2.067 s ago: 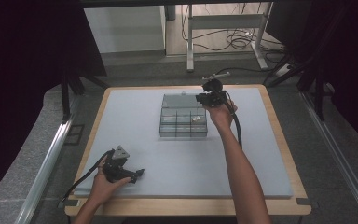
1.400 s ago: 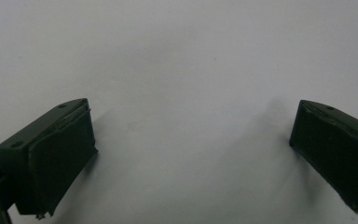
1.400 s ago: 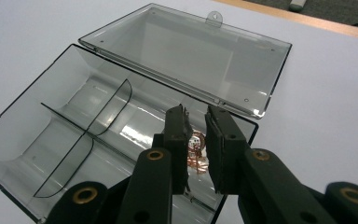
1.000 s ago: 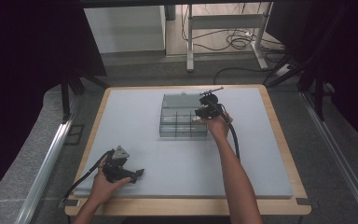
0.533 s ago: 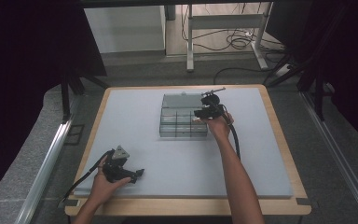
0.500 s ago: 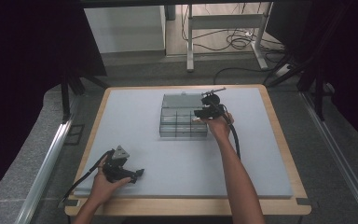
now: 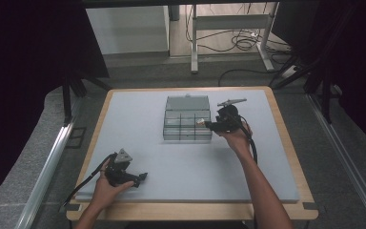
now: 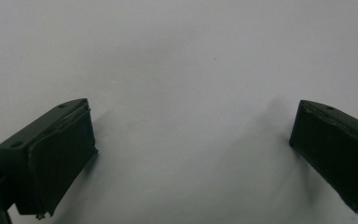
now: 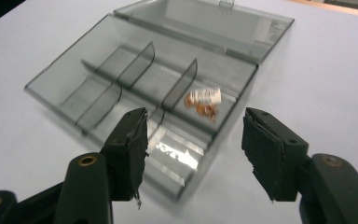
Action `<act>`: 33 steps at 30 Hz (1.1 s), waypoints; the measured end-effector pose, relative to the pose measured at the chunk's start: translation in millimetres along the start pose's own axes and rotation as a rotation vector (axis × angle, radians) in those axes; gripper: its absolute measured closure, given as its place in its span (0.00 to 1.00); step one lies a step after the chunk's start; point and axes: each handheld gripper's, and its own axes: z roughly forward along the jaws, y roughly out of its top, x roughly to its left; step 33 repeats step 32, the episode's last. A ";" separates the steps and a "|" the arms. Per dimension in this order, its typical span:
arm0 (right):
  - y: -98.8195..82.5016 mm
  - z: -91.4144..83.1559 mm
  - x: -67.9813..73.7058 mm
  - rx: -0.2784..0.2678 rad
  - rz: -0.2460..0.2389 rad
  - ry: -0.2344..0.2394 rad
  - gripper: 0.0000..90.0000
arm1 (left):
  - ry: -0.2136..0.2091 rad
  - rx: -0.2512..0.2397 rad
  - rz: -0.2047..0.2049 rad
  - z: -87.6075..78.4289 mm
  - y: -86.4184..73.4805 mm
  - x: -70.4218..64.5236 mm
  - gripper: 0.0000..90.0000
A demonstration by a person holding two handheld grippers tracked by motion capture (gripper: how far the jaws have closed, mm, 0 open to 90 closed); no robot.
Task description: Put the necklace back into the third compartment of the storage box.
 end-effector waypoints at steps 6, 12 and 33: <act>-27.8 -21.2 1.8 -0.007 -0.034 0.015 0.42 | 0.000 0.000 0.000 0.0 0.0 0.0 0.00; -69.4 -47.1 7.0 -0.016 -0.035 0.061 0.40 | 0.000 -0.001 -0.001 0.0 0.0 0.0 0.00; -110.1 -52.3 0.6 0.007 -0.011 0.047 0.31 | -0.001 0.000 -0.001 0.1 0.1 0.3 0.00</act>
